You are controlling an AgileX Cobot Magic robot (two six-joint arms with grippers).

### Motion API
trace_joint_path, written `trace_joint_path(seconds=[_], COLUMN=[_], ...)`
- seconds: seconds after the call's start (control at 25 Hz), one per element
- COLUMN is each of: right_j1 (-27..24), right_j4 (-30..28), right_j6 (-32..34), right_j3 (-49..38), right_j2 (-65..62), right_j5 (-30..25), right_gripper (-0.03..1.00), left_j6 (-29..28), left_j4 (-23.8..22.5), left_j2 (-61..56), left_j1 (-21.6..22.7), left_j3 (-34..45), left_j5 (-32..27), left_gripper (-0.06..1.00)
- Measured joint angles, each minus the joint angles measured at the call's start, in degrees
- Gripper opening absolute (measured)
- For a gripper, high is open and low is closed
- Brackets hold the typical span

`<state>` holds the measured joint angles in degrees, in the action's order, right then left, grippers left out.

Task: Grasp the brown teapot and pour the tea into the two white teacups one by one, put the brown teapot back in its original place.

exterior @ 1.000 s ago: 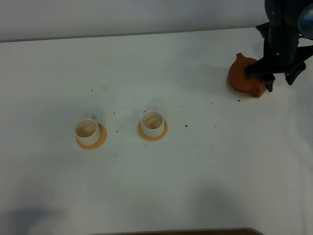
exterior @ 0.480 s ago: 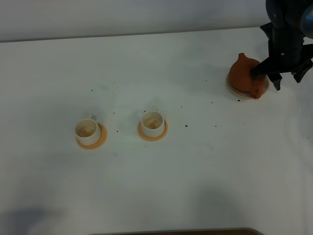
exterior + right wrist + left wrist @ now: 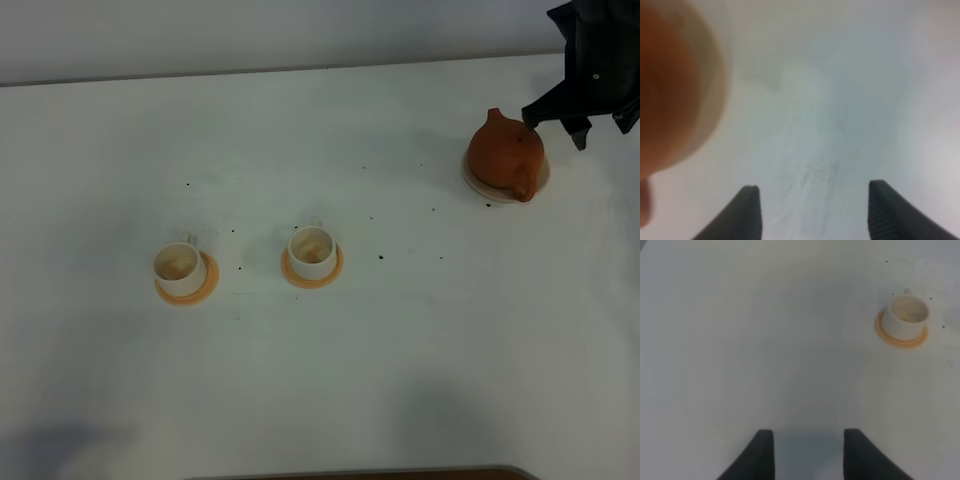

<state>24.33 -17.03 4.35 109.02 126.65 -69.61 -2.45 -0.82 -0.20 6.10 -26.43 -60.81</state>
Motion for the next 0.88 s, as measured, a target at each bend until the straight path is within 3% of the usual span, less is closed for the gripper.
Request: trace_joint_path(seconds=[0.4,0.88], right_j1=[0.2,0.4], right_j4=[19.5,19.0], right_j6=[-5.3,-5.6], right_j3=[0.0,0.0], right_j2=[-6.2,-2.0], right_j5=[-0.1,-0.2], right_gripper=[0.5,0.47], left_j6=[0.0,0.0], left_j4=[0.0,0.0], left_j2=[0.0,0.0], left_j1=[0.0,0.0], left_j3=[0.0,0.0], left_j5=[0.0,0.0], left_gripper=[0.37,0.37])
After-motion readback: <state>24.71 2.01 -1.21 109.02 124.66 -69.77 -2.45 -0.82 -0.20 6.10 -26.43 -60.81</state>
